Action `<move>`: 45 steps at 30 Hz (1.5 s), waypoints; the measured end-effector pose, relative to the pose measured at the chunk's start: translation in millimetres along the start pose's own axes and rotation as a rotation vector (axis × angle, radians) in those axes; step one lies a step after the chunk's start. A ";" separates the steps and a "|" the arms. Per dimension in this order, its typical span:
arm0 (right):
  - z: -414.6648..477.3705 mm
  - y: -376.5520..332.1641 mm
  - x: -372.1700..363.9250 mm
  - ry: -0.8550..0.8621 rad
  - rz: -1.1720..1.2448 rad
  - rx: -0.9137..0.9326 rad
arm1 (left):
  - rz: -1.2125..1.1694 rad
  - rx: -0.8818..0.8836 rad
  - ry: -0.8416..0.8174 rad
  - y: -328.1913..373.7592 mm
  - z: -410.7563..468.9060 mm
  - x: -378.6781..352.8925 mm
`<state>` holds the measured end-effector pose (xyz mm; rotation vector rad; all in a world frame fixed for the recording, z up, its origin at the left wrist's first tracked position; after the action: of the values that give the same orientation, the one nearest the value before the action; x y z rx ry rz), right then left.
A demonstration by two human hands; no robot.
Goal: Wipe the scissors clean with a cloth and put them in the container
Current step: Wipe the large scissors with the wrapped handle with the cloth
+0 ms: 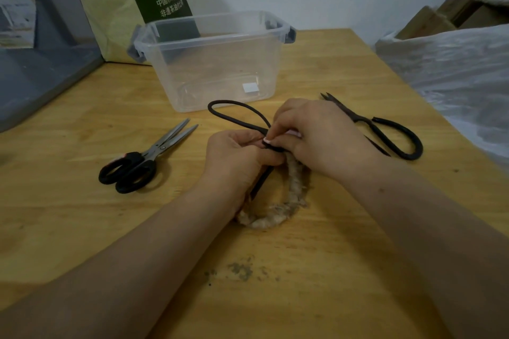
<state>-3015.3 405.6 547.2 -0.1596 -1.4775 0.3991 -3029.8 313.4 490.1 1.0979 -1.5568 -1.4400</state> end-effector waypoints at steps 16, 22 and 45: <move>-12.8 34.7 15.9 0.147 0.272 -0.115 | -0.057 0.007 -0.018 -1.0 0.9 -1.6; -6.7 30.7 1.9 0.029 0.288 -0.130 | -0.011 0.002 0.012 -1.1 0.2 1.5; -22.3 69.7 -5.8 0.006 0.946 -0.410 | -0.043 -0.168 -0.062 17.8 -1.4 -2.7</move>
<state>-3004.9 471.0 515.6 -1.2082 -1.3885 0.8363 -3029.4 315.5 508.0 1.0016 -1.4326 -1.6158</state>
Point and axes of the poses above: each hand's wrist, its own z-axis towards the middle knuckle, its own x-axis out of the back of the hand, y = z × x, the point moved 10 cm from there along z, towards the middle knuckle, and after that the axes turned 9 degrees about -y, right-handed, at the moved point
